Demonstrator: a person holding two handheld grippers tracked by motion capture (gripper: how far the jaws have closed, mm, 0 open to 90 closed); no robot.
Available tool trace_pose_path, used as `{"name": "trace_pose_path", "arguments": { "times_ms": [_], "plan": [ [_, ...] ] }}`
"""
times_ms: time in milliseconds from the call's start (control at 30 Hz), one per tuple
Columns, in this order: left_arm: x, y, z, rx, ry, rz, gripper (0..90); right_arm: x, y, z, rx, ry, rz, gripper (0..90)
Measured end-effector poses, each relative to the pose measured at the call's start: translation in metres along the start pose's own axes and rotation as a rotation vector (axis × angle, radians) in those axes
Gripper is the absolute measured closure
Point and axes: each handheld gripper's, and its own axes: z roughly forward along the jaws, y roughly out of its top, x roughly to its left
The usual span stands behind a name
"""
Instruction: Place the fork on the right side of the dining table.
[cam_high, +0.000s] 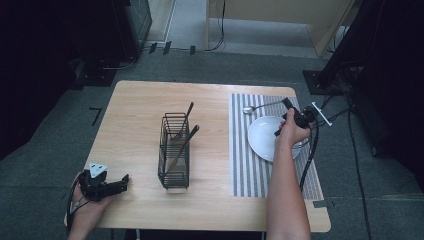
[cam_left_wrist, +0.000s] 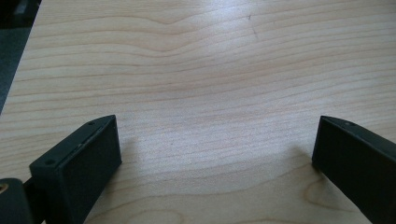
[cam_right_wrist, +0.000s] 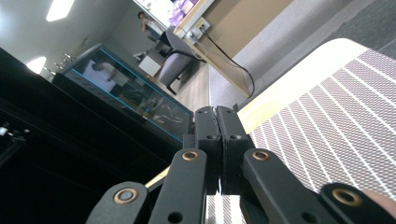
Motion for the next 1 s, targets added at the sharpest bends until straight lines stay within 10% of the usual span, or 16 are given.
{"name": "trace_pose_path", "arguments": {
  "times_ms": [300, 1000],
  "plan": [
    [0.0, 0.0, 0.0, 0.0, 0.0, 0.0, 0.6, -0.005, -0.003, 0.006, 0.001, -0.015, 0.01, 89.5],
    [0.0, 0.0, 0.0, 0.0, 0.0, 0.0, 0.6, -0.025, 0.001, 0.012, 0.127, -0.297, -0.256, 74.8]
  ]
}}
